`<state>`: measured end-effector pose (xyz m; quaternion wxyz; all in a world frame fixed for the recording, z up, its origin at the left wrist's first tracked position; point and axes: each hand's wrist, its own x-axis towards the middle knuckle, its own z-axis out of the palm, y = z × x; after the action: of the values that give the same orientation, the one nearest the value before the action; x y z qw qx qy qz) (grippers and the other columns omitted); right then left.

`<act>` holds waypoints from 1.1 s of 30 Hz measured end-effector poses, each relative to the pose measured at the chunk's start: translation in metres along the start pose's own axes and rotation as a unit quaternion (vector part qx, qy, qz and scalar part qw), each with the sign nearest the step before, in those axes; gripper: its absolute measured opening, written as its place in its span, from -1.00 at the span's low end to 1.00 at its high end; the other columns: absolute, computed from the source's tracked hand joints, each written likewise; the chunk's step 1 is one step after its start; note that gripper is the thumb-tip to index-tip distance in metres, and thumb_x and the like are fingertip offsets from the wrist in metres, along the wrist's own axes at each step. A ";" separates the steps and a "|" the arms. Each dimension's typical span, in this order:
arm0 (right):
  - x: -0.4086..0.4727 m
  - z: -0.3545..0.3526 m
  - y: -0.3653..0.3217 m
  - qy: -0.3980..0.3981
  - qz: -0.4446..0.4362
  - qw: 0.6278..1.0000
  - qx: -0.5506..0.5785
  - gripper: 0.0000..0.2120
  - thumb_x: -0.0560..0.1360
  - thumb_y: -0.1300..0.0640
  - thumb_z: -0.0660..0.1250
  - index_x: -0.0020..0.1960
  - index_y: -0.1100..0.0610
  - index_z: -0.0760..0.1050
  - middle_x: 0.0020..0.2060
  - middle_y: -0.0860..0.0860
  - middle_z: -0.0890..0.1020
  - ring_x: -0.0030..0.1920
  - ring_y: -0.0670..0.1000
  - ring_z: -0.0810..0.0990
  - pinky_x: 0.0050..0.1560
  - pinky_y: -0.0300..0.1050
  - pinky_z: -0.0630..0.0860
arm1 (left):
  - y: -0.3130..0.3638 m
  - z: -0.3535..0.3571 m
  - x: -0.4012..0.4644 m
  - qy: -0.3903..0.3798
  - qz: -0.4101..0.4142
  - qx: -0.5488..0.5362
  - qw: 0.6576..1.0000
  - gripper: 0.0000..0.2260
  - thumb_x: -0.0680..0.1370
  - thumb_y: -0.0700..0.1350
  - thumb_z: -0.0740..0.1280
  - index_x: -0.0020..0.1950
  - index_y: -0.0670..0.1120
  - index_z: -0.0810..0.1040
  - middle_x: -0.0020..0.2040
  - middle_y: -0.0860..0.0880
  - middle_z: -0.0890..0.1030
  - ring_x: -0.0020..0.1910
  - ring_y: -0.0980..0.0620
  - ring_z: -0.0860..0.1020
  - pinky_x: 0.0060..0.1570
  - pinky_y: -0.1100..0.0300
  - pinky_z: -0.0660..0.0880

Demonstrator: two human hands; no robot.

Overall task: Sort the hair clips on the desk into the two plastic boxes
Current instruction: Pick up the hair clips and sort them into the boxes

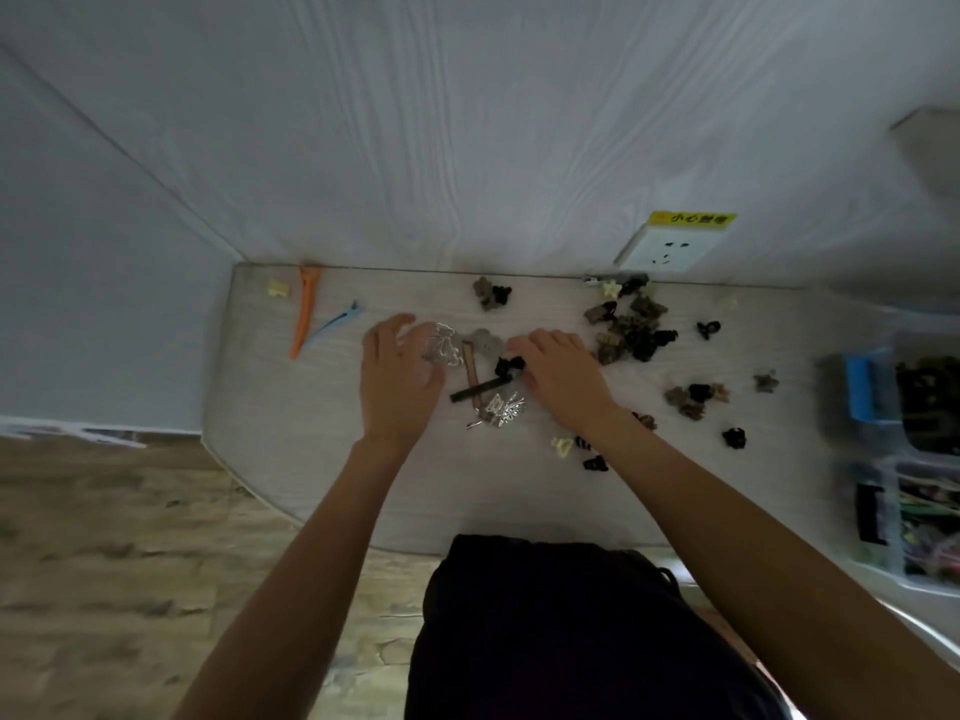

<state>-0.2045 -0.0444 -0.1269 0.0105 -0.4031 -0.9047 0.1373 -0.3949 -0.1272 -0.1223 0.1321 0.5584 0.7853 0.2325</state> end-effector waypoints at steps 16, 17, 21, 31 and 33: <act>-0.017 -0.004 0.034 -0.012 0.098 0.995 -0.011 -0.91 0.46 0.20 0.29 -0.19 0.22 0.48 -0.28 0.16 0.59 -0.19 0.19 0.57 0.14 0.07 0.40 | 0.048 0.027 0.005 -0.139 -0.038 -0.045 0.988 -0.66 0.41 -0.26 0.42 0.13 -0.17 0.40 0.11 -0.19 0.44 -0.03 -0.17 0.52 -0.12 0.08 0.42; -0.019 -0.004 0.033 -0.013 0.100 0.995 -0.012 -0.92 0.46 0.20 0.29 -0.18 0.22 0.48 -0.27 0.16 0.59 -0.17 0.19 0.57 0.15 0.07 0.40 | 0.046 0.027 0.004 -0.136 -0.044 -0.064 0.988 -0.67 0.40 -0.28 0.41 0.11 -0.15 0.41 0.10 -0.17 0.46 -0.05 -0.15 0.53 -0.13 0.12 0.40; -0.025 -0.003 0.028 -0.022 0.096 0.995 -0.011 -0.93 0.47 0.22 0.27 -0.11 0.23 0.48 -0.16 0.18 0.57 -0.04 0.20 0.51 0.06 0.06 0.38 | 0.037 0.025 -0.002 -0.147 -0.063 -0.080 0.984 -0.70 0.38 -0.29 0.41 0.06 -0.11 0.44 0.01 -0.09 0.55 -0.04 -0.09 0.54 -0.05 0.14 0.44; -0.010 -0.015 0.035 0.070 0.068 0.995 0.022 -0.91 0.50 0.25 0.22 -0.08 0.25 0.47 -0.08 0.17 0.56 -0.06 0.16 0.51 -0.03 0.05 0.49 | 0.025 0.025 -0.002 -0.199 -0.028 -0.001 0.980 -0.74 0.50 -0.23 0.31 0.18 -0.15 0.49 0.12 -0.16 0.54 0.10 -0.13 0.50 0.13 0.10 0.38; 0.007 -0.027 0.046 0.103 0.090 0.990 0.017 -0.90 0.48 0.25 0.25 -0.06 0.28 0.48 -0.01 0.22 0.56 0.01 0.20 0.51 0.03 0.09 0.51 | 0.024 0.025 -0.006 -0.184 -0.018 0.011 0.983 -0.77 0.52 -0.21 0.28 0.17 -0.14 0.49 0.11 -0.17 0.51 0.10 -0.14 0.47 0.07 0.08 0.39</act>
<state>-0.1722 -0.0040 -0.1137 0.0982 -0.4949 -0.8562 0.1112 -0.3614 -0.1214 -0.1315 0.2720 0.5791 0.7599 0.1150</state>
